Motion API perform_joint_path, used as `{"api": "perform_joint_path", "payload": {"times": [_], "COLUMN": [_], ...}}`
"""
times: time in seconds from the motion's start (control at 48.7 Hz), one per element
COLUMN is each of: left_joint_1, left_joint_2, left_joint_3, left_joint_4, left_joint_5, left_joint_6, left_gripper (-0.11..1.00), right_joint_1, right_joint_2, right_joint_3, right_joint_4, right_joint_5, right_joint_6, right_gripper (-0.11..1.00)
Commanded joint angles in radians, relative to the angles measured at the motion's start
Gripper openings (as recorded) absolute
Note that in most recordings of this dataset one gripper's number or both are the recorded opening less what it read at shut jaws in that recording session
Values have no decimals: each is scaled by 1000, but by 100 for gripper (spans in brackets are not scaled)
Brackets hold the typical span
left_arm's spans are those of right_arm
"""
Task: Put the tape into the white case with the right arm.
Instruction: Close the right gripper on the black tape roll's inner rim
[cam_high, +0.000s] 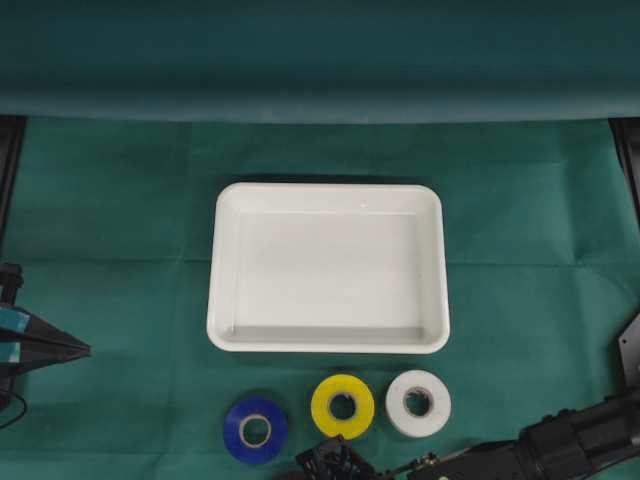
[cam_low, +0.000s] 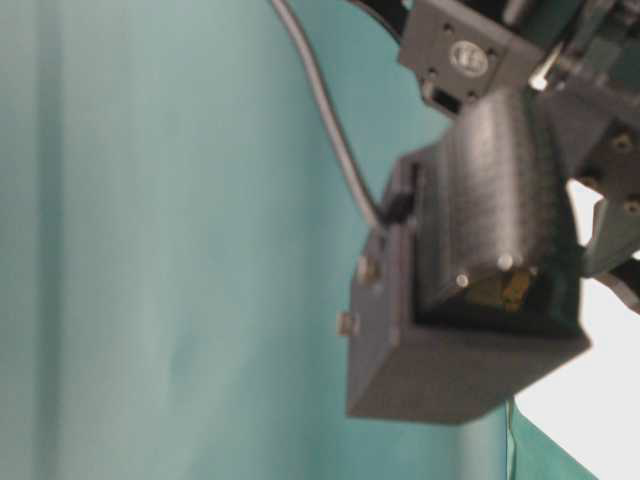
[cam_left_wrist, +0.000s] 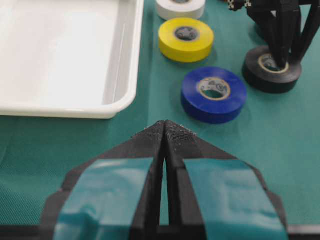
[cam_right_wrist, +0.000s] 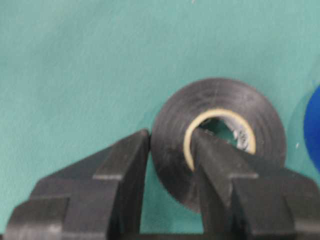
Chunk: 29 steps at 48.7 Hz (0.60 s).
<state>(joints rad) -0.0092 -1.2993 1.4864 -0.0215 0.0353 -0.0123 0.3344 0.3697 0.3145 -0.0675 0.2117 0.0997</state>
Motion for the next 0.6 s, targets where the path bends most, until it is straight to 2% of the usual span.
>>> {"api": "perform_joint_path", "payload": {"times": [0.0,0.328,0.575], "left_joint_1": [-2,-2,-2], "left_joint_2": [8,9,9], "left_joint_3": [-11,-11,-11], "left_joint_4": [-2,-3,-2], "left_joint_5": [-6,-6,-6], "left_joint_6": [0,-2,-2], "left_gripper": [0,0,0], "right_joint_1": [-2,-2,-2], "right_joint_2": [-18,-25,-94], "right_joint_3": [-23,-25,-25], "right_joint_4": [-2,-2,-2], "right_joint_5": [14,25,74], "right_joint_6": [2,2,2], "right_gripper": [0,0,0]}}
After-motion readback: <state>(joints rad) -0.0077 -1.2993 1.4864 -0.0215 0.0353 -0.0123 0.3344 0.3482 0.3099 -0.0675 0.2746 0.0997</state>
